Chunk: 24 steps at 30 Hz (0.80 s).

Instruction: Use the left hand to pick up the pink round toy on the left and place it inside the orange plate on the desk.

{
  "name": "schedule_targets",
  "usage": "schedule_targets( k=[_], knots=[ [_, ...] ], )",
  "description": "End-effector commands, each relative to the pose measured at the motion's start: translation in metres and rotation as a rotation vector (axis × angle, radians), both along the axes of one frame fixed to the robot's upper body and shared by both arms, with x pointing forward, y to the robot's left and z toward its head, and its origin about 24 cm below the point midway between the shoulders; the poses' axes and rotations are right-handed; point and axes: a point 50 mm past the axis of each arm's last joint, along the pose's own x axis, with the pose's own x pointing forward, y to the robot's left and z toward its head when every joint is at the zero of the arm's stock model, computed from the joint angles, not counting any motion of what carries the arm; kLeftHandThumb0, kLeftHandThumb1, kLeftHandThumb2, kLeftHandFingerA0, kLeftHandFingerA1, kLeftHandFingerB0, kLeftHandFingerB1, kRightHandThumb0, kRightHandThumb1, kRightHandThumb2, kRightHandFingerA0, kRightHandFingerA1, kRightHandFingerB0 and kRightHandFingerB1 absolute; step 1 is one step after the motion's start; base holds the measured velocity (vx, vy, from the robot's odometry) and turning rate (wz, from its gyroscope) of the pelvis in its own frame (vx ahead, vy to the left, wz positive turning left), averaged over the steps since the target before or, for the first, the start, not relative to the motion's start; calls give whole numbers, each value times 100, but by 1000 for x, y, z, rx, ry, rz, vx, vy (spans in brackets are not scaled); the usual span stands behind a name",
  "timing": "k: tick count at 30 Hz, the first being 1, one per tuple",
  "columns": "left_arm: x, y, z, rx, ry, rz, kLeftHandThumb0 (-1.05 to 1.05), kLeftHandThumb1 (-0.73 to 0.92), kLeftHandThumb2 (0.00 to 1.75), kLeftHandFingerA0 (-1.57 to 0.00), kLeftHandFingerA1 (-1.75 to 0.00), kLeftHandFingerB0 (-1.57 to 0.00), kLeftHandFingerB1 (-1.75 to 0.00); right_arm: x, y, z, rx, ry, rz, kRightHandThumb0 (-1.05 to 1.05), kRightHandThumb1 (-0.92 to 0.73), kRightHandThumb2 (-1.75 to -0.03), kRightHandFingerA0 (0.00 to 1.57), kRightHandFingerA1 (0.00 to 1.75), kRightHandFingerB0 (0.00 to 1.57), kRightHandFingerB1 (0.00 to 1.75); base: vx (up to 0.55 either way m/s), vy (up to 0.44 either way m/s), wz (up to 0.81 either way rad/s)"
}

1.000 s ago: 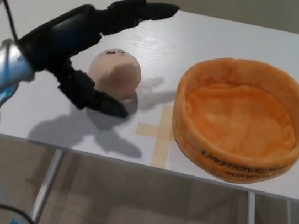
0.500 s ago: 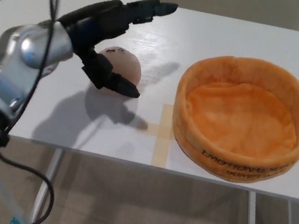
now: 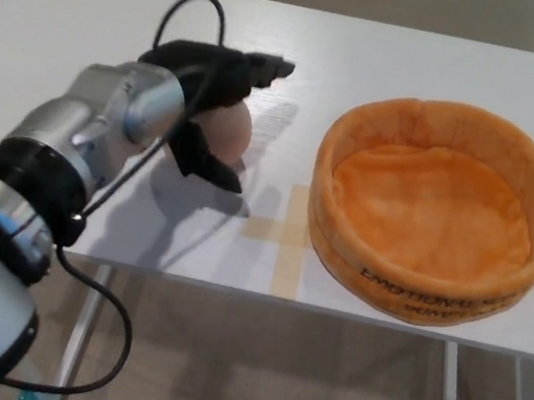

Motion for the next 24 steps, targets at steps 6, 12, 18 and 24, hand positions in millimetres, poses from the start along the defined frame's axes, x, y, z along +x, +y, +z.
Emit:
schedule_targets(
  k=[6, 12, 18, 24],
  knots=[
    [5, 19, -13, 252, -191, 95, -67, 39, 80, 0, 0, 0, -10, -11, 1, -8, 21, 38, -30, -29, -58, -57, 74, 61, 68, 49, 0, 0, 0],
    [3, 32, -19, 291, -209, 110, -64, 36, 81, 0, -15, 0, -21, -11, 1, -8, 26, 33, -29, -29, -57, -56, 74, 63, 69, 49, 0, 0, 0],
    [1, 33, -22, 261, -220, 116, -36, 87, 65, -56, -80, -37, -33, -11, 1, -8, 23, 39, -29, -29, -57, -57, 74, 63, 71, 50, 0, 0, 0],
    [1, 28, -18, 178, -274, 112, -28, 74, 64, -81, -140, -65, -44, -10, 2, -7, 23, 30, -20, -30, -58, -57, 76, 66, 70, 50, 0, 0, 0]
  ],
)
